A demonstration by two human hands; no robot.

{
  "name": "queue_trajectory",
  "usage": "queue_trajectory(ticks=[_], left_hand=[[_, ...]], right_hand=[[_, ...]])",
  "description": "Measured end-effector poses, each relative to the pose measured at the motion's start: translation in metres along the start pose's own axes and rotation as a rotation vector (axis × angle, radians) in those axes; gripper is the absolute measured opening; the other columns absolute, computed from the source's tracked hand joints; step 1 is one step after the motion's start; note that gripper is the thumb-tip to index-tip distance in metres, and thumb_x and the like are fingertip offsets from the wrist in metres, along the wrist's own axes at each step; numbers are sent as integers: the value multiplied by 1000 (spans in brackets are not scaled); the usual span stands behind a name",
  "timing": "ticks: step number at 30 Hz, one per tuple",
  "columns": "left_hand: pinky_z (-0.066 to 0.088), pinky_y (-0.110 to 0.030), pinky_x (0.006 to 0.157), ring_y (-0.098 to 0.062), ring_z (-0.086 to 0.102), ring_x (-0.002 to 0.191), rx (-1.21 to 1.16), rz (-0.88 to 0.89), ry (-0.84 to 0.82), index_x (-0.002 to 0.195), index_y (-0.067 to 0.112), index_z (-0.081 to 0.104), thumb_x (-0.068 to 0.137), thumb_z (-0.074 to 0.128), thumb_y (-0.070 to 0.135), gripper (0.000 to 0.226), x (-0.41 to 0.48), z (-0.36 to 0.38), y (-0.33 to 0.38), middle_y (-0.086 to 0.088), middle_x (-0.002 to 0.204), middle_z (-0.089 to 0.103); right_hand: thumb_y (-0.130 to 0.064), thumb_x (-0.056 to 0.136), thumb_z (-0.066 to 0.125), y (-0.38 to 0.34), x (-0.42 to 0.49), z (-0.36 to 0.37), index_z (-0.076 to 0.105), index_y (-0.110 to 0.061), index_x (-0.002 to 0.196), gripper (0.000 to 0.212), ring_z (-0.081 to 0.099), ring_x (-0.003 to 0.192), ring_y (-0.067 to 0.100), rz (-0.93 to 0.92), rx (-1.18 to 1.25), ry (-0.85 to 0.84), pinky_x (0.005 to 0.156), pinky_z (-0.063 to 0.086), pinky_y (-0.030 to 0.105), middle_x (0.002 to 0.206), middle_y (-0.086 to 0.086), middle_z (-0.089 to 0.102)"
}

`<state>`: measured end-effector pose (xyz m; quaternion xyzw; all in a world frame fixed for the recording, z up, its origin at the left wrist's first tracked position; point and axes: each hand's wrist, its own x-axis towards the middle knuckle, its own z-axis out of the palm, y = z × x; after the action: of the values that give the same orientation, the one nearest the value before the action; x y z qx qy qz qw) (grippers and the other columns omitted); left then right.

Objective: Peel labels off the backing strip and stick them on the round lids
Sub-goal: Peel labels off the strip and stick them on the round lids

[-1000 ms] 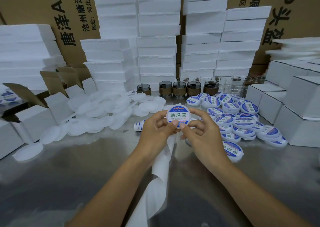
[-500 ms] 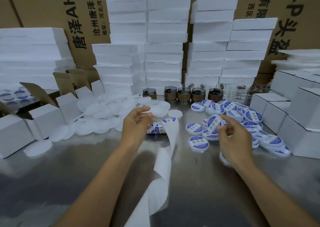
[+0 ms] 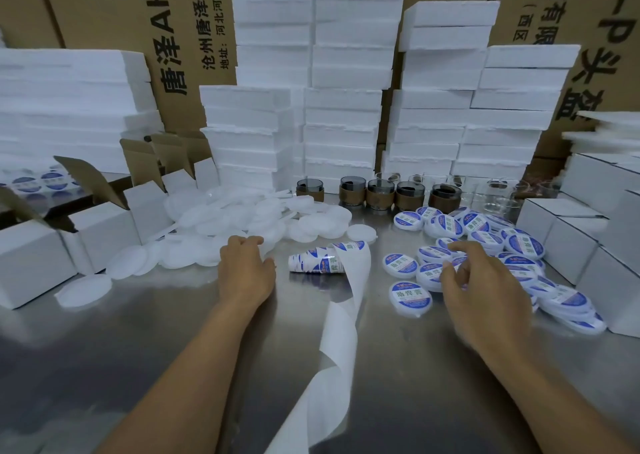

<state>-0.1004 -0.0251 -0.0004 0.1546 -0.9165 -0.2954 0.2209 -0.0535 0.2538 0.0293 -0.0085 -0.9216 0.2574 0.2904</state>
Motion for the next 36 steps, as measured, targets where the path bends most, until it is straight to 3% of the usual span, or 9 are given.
queue_trajectory(ticks=[7, 17, 25, 30, 33, 36], left_hand=[[35, -37, 97, -32, 34, 126, 205, 39, -43, 132, 10, 50, 93, 50, 18, 40, -1, 0, 2, -13, 138, 40], [41, -37, 89, -29, 50, 114, 41, 56, -16, 114, 22, 60, 90, 58, 29, 25, 0, -3, -1, -10, 122, 56], [41, -36, 80, -28, 56, 98, 61, 64, 25, 105, 23, 60, 89, 60, 22, 16, 0, -3, 1, -9, 106, 58], [40, -40, 91, -31, 51, 111, -2, 45, 18, 126, 21, 51, 88, 61, 28, 40, 2, 0, 1, -14, 123, 52], [36, -41, 100, -32, 41, 126, 92, 79, -77, 144, 27, 34, 92, 54, 37, 56, 4, 4, 1, -14, 139, 41], [32, -40, 104, -30, 34, 129, 202, 83, -137, 147, 33, 27, 95, 44, 43, 55, 6, 7, 2, -12, 144, 31]], right_hand=[[-23, 90, 50, -7, -4, 5, 54, -24, 118, 28, 45, 74, 10, -111, -35, -31, 62, 34, 28, 77, -9, 49], [-21, 90, 51, -11, -8, 5, 57, -25, 116, 26, 45, 70, 7, -116, -4, -40, 61, 32, 26, 76, -12, 51], [-23, 91, 49, -10, -10, 3, 55, -26, 118, 28, 47, 71, 7, -106, -5, -72, 60, 33, 26, 75, -13, 51], [-24, 92, 48, -11, -11, 2, 55, -26, 119, 28, 48, 73, 8, -102, -3, -71, 61, 32, 26, 86, -7, 62], [-24, 92, 48, -11, -13, 2, 55, -28, 118, 28, 49, 73, 7, -105, 6, -71, 60, 33, 26, 86, -8, 63], [-24, 92, 48, -12, -13, 3, 54, -29, 118, 27, 50, 74, 7, -109, 15, -91, 62, 36, 26, 84, -10, 61]])
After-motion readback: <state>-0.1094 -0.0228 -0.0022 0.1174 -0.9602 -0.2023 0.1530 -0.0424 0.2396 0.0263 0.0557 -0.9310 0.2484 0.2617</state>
